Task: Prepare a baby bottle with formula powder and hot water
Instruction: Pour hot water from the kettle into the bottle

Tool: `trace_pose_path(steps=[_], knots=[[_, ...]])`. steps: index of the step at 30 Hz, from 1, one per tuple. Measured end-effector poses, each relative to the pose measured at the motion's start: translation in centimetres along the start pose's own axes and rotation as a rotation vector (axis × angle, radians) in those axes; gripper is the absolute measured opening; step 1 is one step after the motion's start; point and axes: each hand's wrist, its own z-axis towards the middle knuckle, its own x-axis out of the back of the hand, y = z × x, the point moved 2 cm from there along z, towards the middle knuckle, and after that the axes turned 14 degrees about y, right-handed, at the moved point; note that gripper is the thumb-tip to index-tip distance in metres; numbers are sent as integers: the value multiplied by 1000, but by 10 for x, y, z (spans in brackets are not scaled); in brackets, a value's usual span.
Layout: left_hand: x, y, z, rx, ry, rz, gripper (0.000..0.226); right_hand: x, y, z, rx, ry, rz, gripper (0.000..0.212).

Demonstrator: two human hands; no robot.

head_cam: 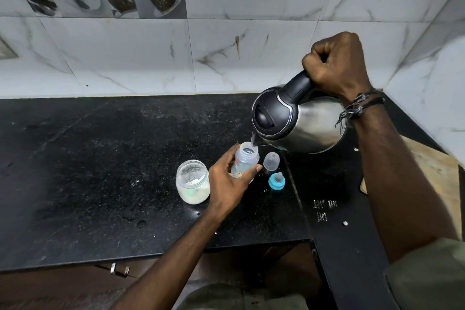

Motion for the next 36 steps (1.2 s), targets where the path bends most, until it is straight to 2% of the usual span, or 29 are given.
trace_pose_path(steps=[17,36], knots=[[0,-1,1,21,1,8,59,0,-5,2,48,-2,-45,30],[2,5,-1,-15,-11,-32,47,2,-9,4,75,0,-42,31]])
